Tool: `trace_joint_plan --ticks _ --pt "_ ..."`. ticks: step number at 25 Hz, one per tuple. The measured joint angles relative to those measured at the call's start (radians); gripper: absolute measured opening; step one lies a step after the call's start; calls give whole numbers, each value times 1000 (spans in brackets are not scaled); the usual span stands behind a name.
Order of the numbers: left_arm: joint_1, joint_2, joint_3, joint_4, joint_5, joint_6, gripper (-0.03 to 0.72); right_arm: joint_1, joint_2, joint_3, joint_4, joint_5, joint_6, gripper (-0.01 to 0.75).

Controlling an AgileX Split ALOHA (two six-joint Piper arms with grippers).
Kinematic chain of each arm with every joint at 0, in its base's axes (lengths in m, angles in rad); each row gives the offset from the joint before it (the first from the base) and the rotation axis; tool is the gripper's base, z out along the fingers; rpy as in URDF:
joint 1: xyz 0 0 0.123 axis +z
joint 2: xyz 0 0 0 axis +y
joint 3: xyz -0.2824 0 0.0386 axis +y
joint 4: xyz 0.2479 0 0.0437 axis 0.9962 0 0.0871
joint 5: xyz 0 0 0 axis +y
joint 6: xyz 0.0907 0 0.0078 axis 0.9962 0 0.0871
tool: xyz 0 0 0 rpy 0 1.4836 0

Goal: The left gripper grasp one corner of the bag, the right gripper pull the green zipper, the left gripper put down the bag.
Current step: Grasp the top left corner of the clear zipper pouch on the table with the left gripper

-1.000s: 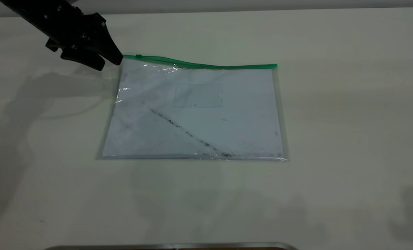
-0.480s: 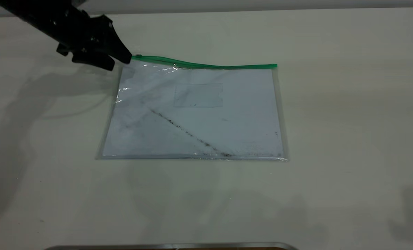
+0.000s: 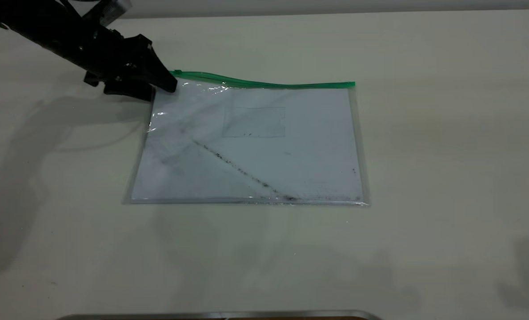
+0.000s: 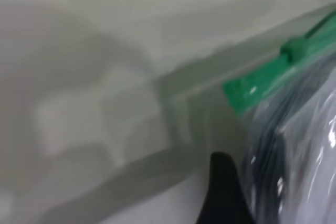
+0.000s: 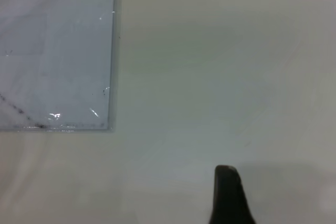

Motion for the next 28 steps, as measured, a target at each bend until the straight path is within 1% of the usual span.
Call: trace_joint_plan --ticks 5,12,14,15,18,21,24,25,26,28 --pt "0 23 0 -74 0 59 590 0 0 0 0 1 0 535" --pt "0 44 -2 -90 38 81 588 0 0 0 -1 1 0 535" --pt "0 46 -2 -92 49 101 573 0 0 0 -1 1 0 535" --pt "0 48 -2 -98 50 113 554 0 0 0 -1 1 0 535" --pt "0 50 -2 -110 50 148 457 0 0 0 -1 1 0 535" --pt "0 51 -2 -131 50 189 302 0 0 0 -1 1 0 535" --pt "0 51 -2 -169 57 276 117 0 0 0 -1 1 0 535" --pt "0 51 -3 -182 68 317 75 0 0 0 -1 1 -5 535" --pt "0 51 -9 -188 86 362 55 0 0 0 -1 0 -18 535" --pt "0 52 -28 -187 133 452 53 0 0 -3 0 -2 -52 535"
